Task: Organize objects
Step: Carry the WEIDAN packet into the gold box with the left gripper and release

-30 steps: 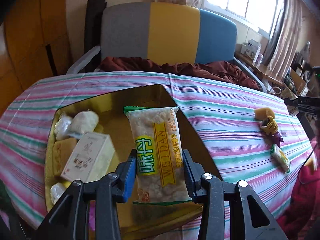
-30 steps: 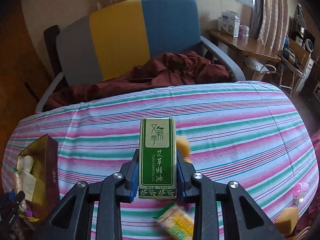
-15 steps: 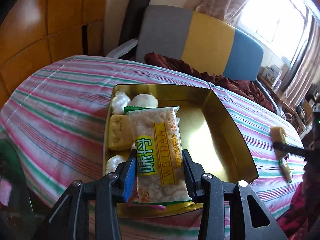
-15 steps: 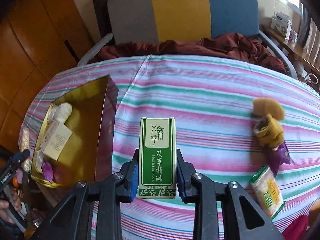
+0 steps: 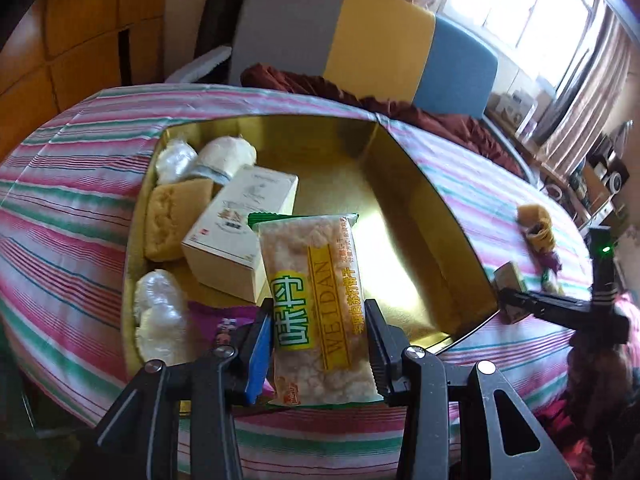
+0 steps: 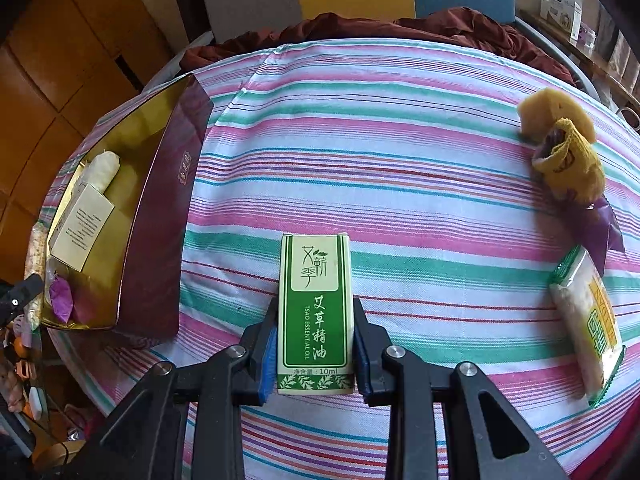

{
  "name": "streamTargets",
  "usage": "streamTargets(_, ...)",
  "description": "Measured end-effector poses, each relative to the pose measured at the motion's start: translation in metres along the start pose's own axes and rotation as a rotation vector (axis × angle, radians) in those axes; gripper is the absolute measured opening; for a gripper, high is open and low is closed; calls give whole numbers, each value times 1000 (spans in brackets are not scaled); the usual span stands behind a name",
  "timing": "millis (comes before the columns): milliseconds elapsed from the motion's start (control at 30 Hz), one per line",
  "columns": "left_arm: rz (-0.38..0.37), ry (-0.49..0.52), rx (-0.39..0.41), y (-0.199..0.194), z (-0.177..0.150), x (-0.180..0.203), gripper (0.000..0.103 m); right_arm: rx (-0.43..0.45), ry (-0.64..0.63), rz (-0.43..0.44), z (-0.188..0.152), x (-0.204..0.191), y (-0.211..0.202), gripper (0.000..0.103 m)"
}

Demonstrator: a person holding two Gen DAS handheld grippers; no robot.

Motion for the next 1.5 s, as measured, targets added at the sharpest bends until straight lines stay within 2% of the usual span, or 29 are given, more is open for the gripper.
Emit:
streamTargets(133, 60, 48, -37, 18, -1, 3, 45, 11, -8, -1, -2, -1, -1, 30)
streamTargets(267, 79, 31, -53, 30, -1, -4, 47, 15, -4, 7, -2, -1, 0, 30)
streamTargets(467, 127, 56, -25, 41, -10, -14, 47, 15, -8, -3, -4, -2, 1, 30)
streamTargets(500, 121, 53, -28, 44, -11, -14, 48, 14, -7, -4, -4, -2, 1, 30)
streamTargets(567, 76, -16, -44, 48, -11, -21, 51, 14, -9, -10, -4, -3, 2, 30)
streamTargets(633, 100, -24, -24, 47, -10, -27, 52, 13, -11, -16, -4, -4, 2, 30)
streamTargets(733, 81, -50, -27, 41, -13, -30, 52, 9, -9, -22, -5, -4, 2, 30)
streamTargets(967, 106, -43, 67, 14, -13, -33, 53, -8, -7, -41, -3, -5, 3, 30)
streamTargets(1200, 157, -26, 178, -15, 0, -31, 65, -24, 25, -51, -2, -7, 2, 30)
streamTargets(1433, 179, -18, 235, -33, 9, -32, 66, 38, -40, -96, 15, -26, -18, 30)
streamTargets(1500, 187, -16, 245, -36, 10, -34, 67, 61, -52, -83, 21, -34, -26, 30)
Point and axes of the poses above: each gripper's, at about its wrist camera, not at the fingertips, and y roughly the way its jaws point, x to its right, z to its top, the point moved 7 cm from there along y, roughly the way its jaws point, and after that the axes turned 11 degrees about -y, right-handed, at the moved point
